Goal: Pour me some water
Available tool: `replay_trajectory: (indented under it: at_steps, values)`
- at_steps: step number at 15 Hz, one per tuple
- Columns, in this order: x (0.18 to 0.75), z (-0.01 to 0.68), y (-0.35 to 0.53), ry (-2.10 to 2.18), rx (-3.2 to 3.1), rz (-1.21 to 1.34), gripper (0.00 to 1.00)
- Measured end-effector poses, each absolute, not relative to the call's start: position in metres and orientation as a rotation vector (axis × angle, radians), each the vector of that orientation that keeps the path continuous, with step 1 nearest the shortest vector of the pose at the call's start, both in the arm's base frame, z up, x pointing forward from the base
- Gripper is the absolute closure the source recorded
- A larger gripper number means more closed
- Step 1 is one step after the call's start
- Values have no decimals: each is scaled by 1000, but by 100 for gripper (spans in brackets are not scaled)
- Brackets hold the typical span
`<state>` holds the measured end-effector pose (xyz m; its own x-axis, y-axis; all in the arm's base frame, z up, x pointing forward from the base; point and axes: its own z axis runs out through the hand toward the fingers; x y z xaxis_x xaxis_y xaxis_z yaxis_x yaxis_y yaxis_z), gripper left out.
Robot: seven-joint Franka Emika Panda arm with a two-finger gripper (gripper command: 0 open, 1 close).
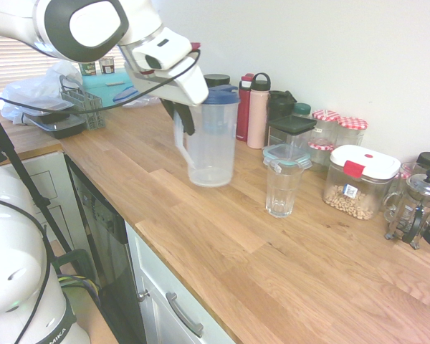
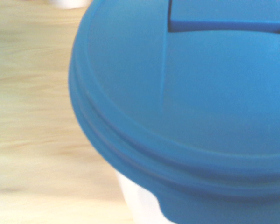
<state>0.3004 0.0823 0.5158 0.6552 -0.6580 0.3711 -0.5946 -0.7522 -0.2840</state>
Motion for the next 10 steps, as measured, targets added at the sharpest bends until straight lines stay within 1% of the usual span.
replay_trajectory:
  at_steps: [3, 5, 7, 10]
  values:
    - [290, 500, 157, 967, -2735, -738, 100]
    - [294, 500, 192, 958, -2686, -781, 100]
    - [315, 506, 218, 956, -2650, -763, 100]
    - [371, 514, 243, 961, -2656, -707, 100]
